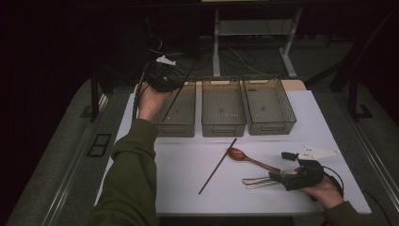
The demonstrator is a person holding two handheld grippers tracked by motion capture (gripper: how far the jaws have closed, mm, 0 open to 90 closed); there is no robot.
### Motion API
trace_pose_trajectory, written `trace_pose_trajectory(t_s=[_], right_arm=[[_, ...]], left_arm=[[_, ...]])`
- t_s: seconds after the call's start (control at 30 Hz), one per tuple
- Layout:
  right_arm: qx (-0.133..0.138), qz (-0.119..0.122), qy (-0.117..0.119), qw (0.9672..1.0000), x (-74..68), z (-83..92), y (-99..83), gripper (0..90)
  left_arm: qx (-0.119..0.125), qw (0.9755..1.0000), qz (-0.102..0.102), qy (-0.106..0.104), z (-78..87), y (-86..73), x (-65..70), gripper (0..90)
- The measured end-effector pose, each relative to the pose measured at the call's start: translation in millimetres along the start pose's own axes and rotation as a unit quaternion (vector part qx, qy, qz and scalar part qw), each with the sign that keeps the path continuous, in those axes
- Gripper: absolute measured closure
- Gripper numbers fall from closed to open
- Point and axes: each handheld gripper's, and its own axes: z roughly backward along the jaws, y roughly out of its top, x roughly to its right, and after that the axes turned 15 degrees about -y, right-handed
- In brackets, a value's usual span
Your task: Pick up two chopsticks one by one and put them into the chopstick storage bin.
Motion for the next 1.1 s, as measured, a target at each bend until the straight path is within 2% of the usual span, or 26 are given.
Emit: trace_pose_trajectory(t_s=[0.33, 0.53, 0.63, 0.7, 0.8, 0.9, 1.0, 1.1], right_arm=[[0.0, 0.001, -0.001, 1.0, -0.1, 0.1, -0.3, 2.4], [-0.001, 0.0, 0.0, 1.0, -0.6, -0.4, -0.5, 2.4], [-0.001, 0.001, 0.0, 1.0, -0.7, -0.5, -0.5, 2.4], [-0.001, 0.001, 0.0, 1.0, -0.7, -0.4, -0.5, 2.4], [-0.002, 0.001, 0.0, 1.0, -0.7, -0.4, -0.5, 2.4], [-0.001, 0.001, 0.0, 1.0, -0.9, -0.4, -0.6, 2.4], [-0.001, 0.001, 0.0, 1.0, -0.9, -0.3, -0.6, 2.4], [-0.002, 0.002, -0.001, 1.0, -0.8, -0.2, -0.6, 2.4]], left_arm=[[-0.034, 0.9986, 0.038, 0.013, -13.7, -31.5, -26.3, 85.1], [-0.036, 0.9973, 0.061, 0.016, -21.4, -47.9, -36.0, 84.9], [-0.037, 0.9969, 0.067, 0.017, -24.7, -52.3, -38.4, 84.8], [-0.032, 0.997, 0.066, 0.023, -25.2, -53.4, -38.4, 83.6], [-0.026, 0.9971, 0.066, 0.028, -23.4, -52.4, -38.1, 74.0], [-0.018, 0.9976, 0.064, 0.021, -19.6, -50.8, -36.2, 71.4], [0.006, 0.9979, 0.065, 0.005, -13.8, -49.0, -32.7, 67.8], [0.025, 0.9979, 0.06, 0.001, -7.0, -47.9, -26.4, 63.0]])
